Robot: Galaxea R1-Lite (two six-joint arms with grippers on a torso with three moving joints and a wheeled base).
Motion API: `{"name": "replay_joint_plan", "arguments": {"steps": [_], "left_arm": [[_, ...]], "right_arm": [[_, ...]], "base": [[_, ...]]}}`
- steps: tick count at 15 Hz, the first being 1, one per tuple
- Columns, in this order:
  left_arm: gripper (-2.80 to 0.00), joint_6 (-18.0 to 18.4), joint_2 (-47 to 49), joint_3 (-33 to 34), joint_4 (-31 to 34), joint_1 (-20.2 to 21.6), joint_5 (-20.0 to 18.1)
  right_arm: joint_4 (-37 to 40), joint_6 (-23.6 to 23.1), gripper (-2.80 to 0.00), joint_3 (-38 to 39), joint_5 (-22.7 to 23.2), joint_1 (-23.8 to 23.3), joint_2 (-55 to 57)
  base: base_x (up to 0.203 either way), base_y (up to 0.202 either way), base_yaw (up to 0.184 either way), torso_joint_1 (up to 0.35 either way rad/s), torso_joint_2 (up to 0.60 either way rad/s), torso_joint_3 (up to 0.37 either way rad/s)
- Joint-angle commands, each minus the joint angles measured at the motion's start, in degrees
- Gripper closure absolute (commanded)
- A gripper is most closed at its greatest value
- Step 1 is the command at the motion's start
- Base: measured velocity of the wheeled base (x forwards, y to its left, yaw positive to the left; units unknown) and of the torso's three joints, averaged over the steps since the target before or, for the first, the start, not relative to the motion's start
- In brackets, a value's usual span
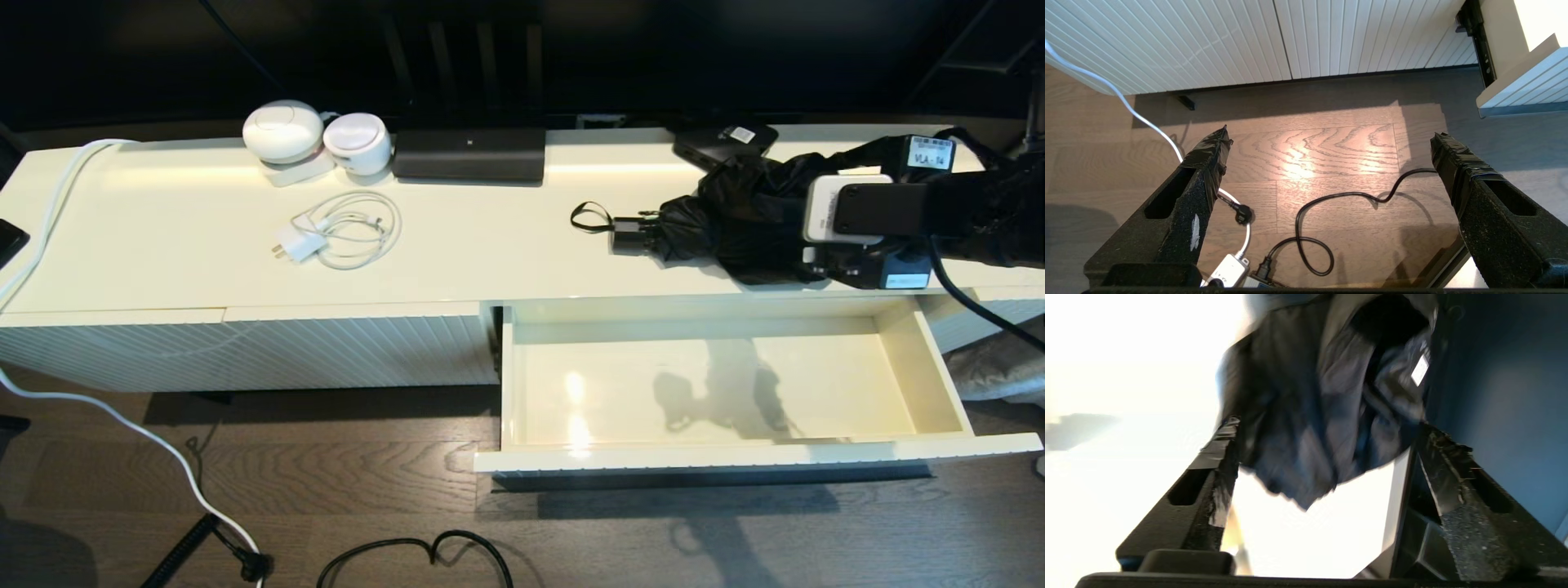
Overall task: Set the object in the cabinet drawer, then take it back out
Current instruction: Take the umbrella out of the drawer and put it on the table, then close the drawer
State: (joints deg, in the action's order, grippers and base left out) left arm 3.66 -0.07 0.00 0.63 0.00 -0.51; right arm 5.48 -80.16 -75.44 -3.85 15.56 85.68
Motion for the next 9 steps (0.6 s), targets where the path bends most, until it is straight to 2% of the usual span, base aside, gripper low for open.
{"name": "replay_joint_plan", "arguments": {"steps": [1, 4, 9], "left_arm": [[-2.8, 0.03, 0.07, 0.0, 0.07, 0.0, -0.01], [-2.8, 0.03, 0.07, 0.0, -0.02, 0.0, -0.01], [-2.8, 0.03, 0.07, 0.0, 0.07, 0.0, -0.01]], "right_arm": [[2.35, -0.33, -2.8, 1.51, -0.01, 0.29, -5.66], [6.28, 2.06, -2.8, 9.39, 0.08, 0.27, -13.48], [7.0, 8.87, -2.8, 26.51, 0.32, 0.43, -21.0]], "base": [[0.0, 0.0, 0.0, 0.0, 0.0, 0.0], [0.0, 0.0, 0.0, 0.0, 0.0, 0.0], [0.0, 0.0, 0.0, 0.0, 0.0, 0.0]]}}
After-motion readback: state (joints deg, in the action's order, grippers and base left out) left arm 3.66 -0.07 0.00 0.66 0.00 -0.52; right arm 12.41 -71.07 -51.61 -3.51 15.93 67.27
